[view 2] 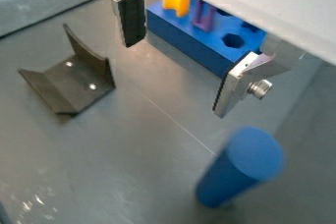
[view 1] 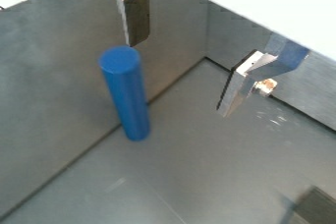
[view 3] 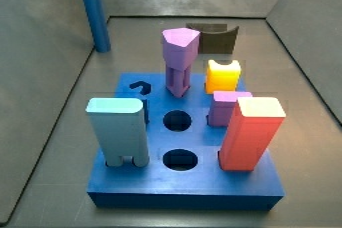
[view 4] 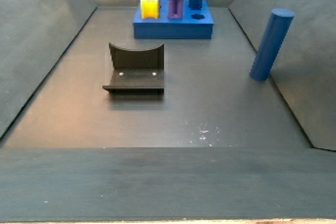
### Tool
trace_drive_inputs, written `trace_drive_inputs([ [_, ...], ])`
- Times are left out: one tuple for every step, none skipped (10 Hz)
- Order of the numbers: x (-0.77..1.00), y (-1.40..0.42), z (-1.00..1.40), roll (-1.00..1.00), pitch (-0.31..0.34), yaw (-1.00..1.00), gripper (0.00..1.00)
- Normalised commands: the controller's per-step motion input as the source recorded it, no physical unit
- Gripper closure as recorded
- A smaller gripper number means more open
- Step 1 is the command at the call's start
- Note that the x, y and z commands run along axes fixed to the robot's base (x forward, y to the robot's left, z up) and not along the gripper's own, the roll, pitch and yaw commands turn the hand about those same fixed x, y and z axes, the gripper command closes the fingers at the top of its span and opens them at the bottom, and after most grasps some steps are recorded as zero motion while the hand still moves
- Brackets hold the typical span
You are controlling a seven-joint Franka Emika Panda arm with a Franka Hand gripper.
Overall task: Pick up the round object. Move up. Move to above the board. Insert the round object.
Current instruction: Pick up the round object.
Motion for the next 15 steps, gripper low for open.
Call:
trace_drive_inputs([
  [-0.93,0.0,-0.11,0.02,-0.057,0.0,0.0],
  [-0.86,0.0,-0.2,0.04,-0.044,0.0,0.0],
  [-0.64,0.0,-0.22,0.04,-0.024,0.0,0.0],
  [-0.31,0.0,-0.19,0.0,-0.033,0.0,0.0],
  [-0.21,0.0,-0.21,0.02,-0.02,0.0,0.0],
  [-0.25,0.0,-0.34,0.07,0.0,0.0,0.0],
  [-0.16,0.01,-0.35,0.09,0.0,0.0,0.0],
  [-0.03,0.02,-0.34,0.09,0.0,0.0,0.0],
  [-0.04,0.03,-0.35,0.1,0.0,0.0,0.0],
  [-0.05,0.06,-0.38,0.1,0.0,0.0,0.0],
  [-0.05,0.05,-0.41,0.09,0.0,0.0,0.0],
  [-0.05,0.05,-0.41,0.07,0.0,0.0,0.0],
  [-0.03,0.03,-0.4,0.06,0.0,0.0,0.0],
  [0.0,0.0,-0.38,0.04,0.0,0.0,0.0],
  [-0.01,0.0,-0.15,0.03,0.0,0.0,0.0],
])
